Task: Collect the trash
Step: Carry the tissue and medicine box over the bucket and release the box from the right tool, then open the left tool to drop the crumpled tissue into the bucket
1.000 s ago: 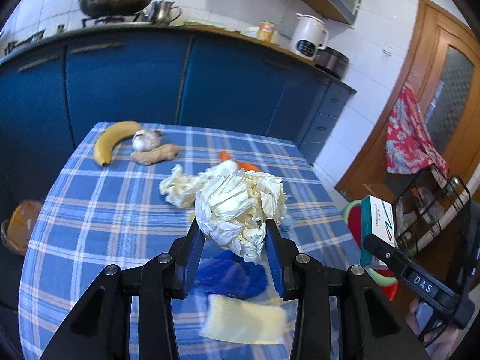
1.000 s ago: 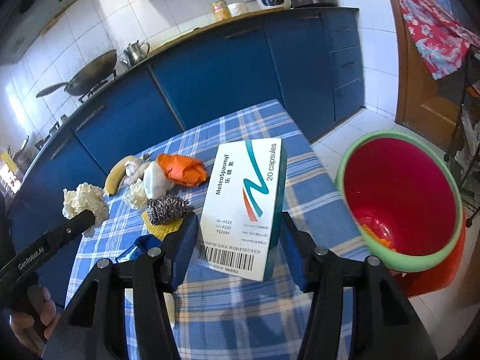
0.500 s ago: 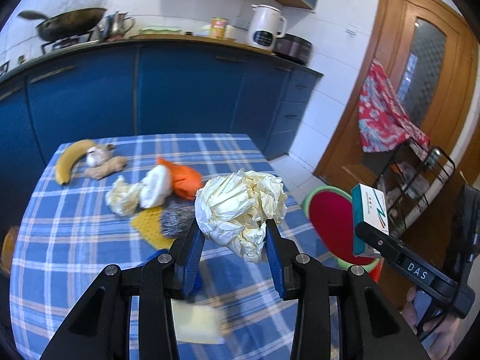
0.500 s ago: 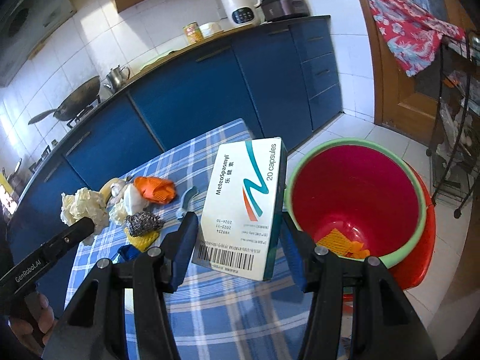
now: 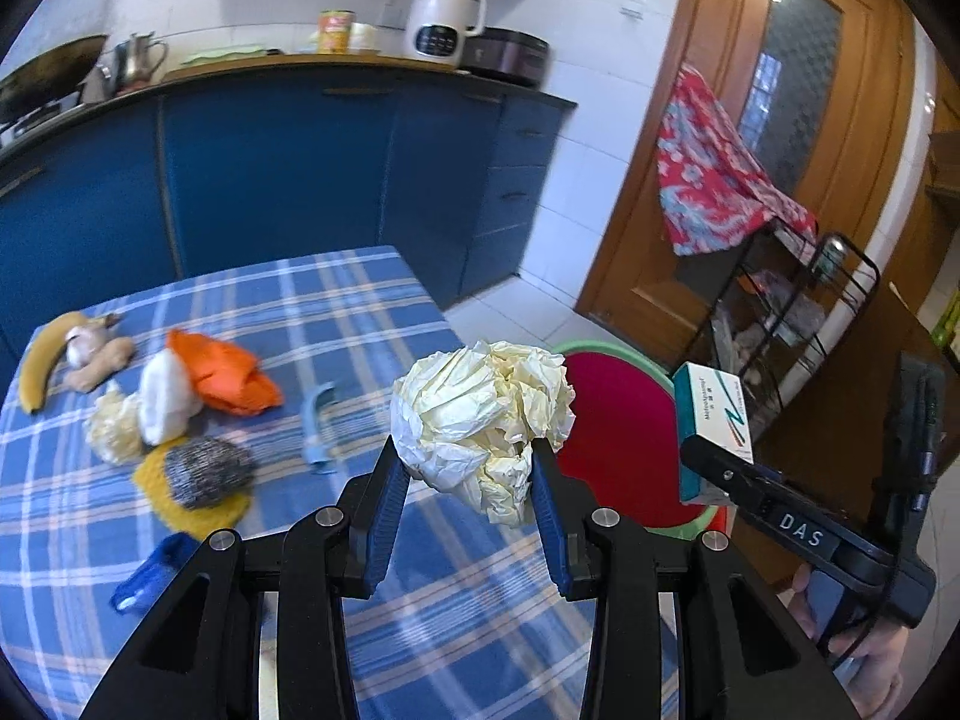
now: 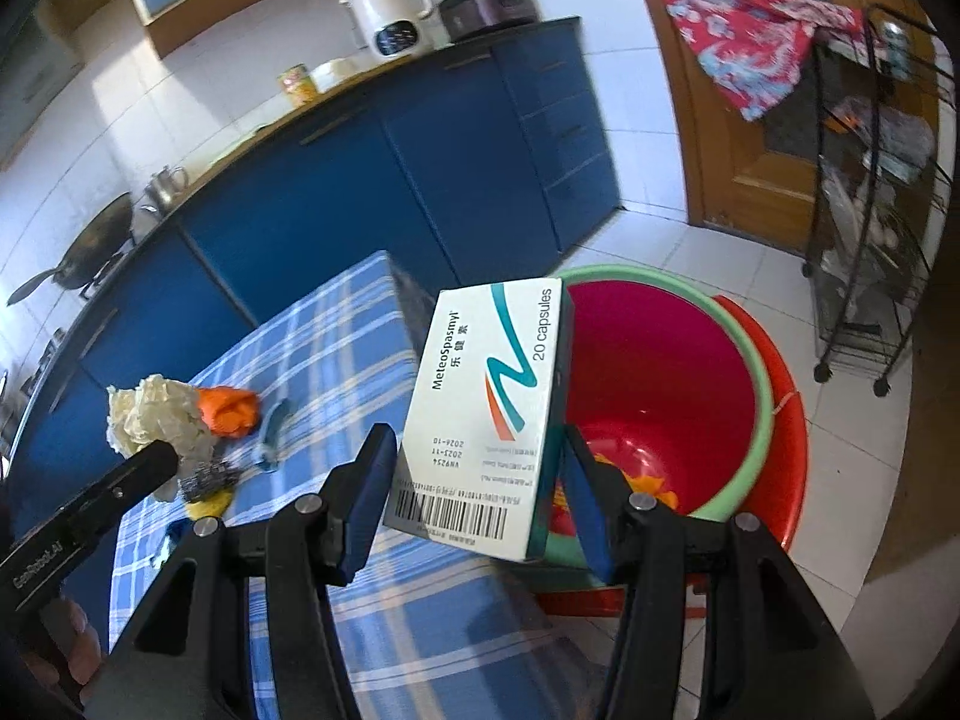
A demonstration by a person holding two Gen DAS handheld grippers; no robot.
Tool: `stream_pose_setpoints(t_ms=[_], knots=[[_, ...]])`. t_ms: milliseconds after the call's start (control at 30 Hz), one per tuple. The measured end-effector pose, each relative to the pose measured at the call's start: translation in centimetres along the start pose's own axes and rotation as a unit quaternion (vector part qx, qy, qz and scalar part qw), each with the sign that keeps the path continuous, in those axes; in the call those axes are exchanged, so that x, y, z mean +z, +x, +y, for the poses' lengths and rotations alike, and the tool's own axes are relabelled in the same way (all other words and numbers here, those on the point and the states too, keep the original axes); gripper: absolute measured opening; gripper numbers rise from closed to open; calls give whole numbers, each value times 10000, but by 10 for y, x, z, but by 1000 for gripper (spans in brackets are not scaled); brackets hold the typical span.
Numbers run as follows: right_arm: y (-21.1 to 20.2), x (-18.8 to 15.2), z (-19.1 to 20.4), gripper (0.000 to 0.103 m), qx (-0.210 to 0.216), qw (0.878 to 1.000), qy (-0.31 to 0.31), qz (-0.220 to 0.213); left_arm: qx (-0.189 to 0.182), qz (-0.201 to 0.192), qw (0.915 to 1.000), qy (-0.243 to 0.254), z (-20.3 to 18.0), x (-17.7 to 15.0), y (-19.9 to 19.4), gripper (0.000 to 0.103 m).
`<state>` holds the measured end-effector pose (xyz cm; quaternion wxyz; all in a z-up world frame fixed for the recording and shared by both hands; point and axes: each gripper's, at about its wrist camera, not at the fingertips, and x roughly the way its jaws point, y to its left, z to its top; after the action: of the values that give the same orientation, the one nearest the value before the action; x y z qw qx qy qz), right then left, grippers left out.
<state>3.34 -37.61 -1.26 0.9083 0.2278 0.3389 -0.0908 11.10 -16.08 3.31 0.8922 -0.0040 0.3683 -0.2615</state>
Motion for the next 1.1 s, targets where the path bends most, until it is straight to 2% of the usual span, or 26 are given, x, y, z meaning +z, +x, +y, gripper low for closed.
stream_pose_setpoints(t_ms=[300, 700, 1100], knots=[[22, 1, -31, 57, -258, 9993, 214, 146, -172, 229, 9993, 253, -29, 4, 41, 41], [44, 0, -63, 57, -493, 9975, 433, 270, -302, 532, 9974, 381, -45, 2, 84, 41], [32, 2, -73, 57, -548, 9968, 583, 36, -376, 729, 9952, 538, -60, -1, 107, 42]])
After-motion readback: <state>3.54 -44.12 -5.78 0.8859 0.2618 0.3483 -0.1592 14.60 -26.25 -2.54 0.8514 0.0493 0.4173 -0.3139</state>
